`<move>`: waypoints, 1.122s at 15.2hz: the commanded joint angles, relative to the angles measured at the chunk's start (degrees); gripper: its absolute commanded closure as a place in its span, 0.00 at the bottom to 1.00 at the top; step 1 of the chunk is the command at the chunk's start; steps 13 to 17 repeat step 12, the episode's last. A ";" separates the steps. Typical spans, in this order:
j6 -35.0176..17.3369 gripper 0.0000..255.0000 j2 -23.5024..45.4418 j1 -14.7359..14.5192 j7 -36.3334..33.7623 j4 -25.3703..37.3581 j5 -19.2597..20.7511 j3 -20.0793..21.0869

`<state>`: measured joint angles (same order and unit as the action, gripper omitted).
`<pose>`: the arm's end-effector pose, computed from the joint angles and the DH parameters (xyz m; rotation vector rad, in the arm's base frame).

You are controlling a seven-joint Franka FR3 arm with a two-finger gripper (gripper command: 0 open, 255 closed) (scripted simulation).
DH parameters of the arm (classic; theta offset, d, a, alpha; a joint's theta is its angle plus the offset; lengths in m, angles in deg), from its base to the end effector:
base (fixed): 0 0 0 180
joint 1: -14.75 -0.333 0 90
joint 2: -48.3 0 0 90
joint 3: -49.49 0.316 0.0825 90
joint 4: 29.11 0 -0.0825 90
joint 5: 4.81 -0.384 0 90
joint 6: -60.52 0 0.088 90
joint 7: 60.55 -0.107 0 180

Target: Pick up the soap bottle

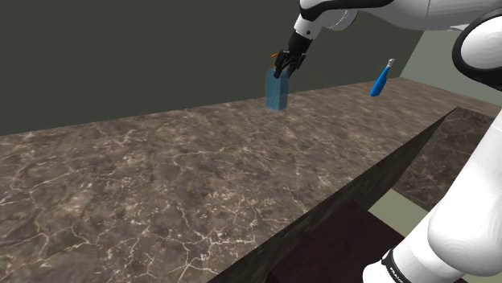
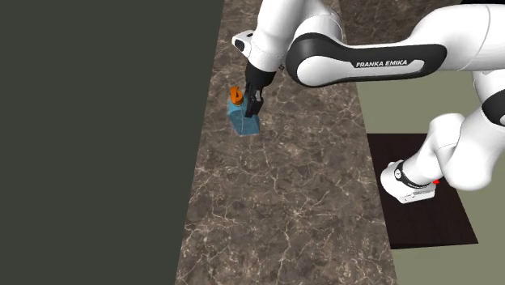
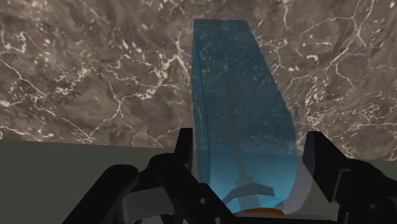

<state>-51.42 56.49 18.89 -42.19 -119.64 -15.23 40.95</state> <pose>0.6173 -0.1204 0.5751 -3.0267 -0.0829 -0.4037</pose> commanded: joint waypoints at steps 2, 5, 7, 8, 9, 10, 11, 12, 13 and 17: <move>2.35 1.00 0.14 0.06 -0.35 2.52 0.10 -0.04; 4.78 1.00 0.54 0.15 -0.66 5.36 0.15 -0.09; 6.44 1.00 0.89 0.23 -0.86 7.38 0.15 -0.12; 7.28 1.00 1.09 0.27 -0.96 8.43 0.15 -0.14; 8.13 1.00 1.31 0.32 -1.06 9.50 0.14 -0.15; 9.00 1.00 1.55 0.36 -1.16 10.61 0.12 -0.17; 9.12 1.00 1.58 0.37 -1.18 10.76 0.12 -0.17; 9.13 1.00 1.59 0.37 -1.18 10.78 0.12 -0.17; 9.13 1.00 1.59 0.37 -1.18 10.78 0.12 -0.17; 9.13 1.00 1.59 0.37 -1.18 10.78 0.12 -0.17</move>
